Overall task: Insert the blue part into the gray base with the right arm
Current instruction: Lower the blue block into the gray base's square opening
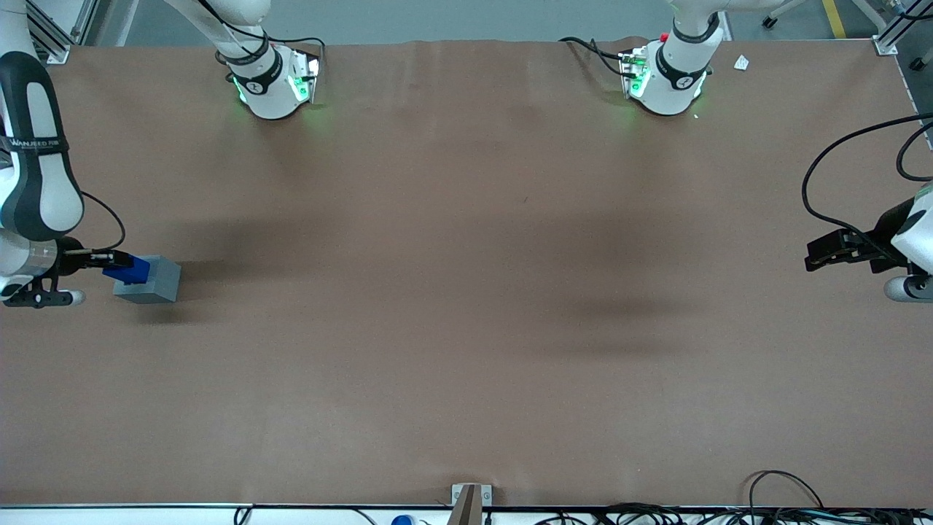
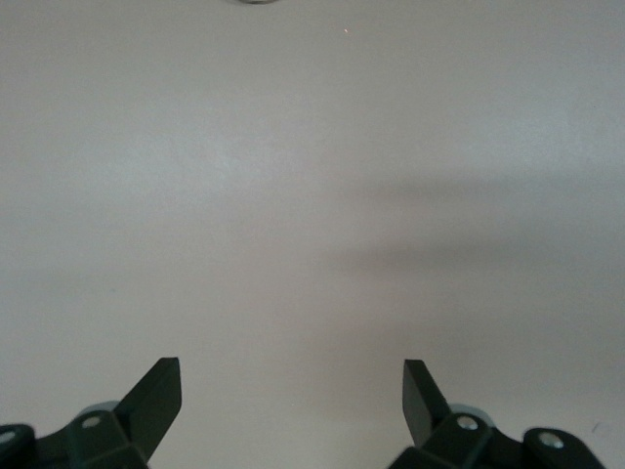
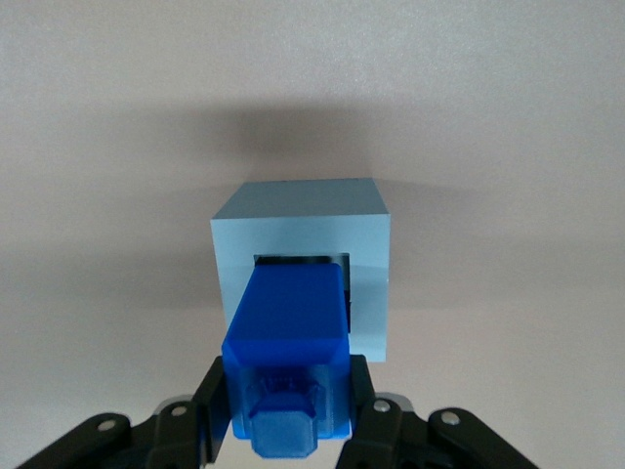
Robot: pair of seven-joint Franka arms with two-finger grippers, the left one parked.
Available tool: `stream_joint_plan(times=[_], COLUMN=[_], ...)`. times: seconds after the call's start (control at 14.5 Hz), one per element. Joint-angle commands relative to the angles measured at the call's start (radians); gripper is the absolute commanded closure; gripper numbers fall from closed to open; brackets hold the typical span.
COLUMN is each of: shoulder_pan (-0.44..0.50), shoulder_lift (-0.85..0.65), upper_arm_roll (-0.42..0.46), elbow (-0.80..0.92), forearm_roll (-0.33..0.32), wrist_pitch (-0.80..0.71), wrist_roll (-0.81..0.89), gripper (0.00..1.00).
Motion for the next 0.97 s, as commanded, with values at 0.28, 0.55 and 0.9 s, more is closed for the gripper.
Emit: stream_joint_plan(times=[0.28,0.55,0.9], shoulder_pan=[-0.028,-0.028,-0.025], shoulder_lift=[0.031,0.038,0.051], upper_arm_roll=[0.017,0.017,0.017], elbow=[0.044,0.052,0.070], forearm_roll=[-0.037,-0.034,-0.034], wrist_pitch=[-0.012,-0.009,-0.014], wrist_roll=[-0.005,-0.005,-0.004], gripper=[0.96,0.96,0.95])
